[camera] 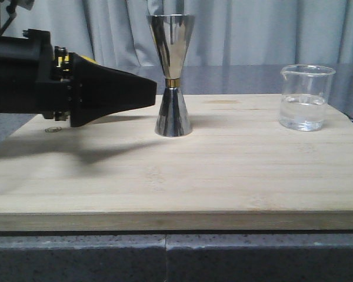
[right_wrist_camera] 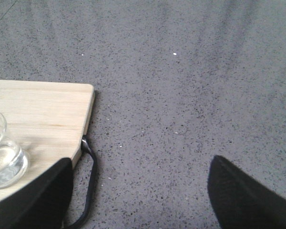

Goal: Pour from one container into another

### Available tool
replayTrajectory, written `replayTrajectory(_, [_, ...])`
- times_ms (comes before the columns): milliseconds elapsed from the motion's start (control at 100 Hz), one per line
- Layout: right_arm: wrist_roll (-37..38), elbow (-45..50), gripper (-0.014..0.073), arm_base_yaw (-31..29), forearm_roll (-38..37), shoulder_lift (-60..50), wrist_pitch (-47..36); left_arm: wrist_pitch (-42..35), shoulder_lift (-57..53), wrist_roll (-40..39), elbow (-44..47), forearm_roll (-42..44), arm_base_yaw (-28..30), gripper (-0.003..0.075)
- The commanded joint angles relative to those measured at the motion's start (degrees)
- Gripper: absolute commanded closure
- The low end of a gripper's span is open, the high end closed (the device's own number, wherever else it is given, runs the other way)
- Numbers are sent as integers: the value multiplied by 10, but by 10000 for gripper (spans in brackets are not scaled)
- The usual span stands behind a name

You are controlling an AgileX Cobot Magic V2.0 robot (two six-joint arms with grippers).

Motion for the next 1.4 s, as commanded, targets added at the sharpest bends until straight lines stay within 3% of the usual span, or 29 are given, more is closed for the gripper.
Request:
replayTrajectory(0, [-4, -14, 61, -1, 0, 2, -45, -65, -4, -5, -29, -23, -16, 183])
replayTrajectory(950, [-4, -14, 62, -1, 0, 2, -45, -17, 24, -5, -85, -32, -61, 225])
replayTrajectory(1390, [-4, -14, 62, -1, 0, 2, -45, -34, 52, -20, -99, -32, -61, 225])
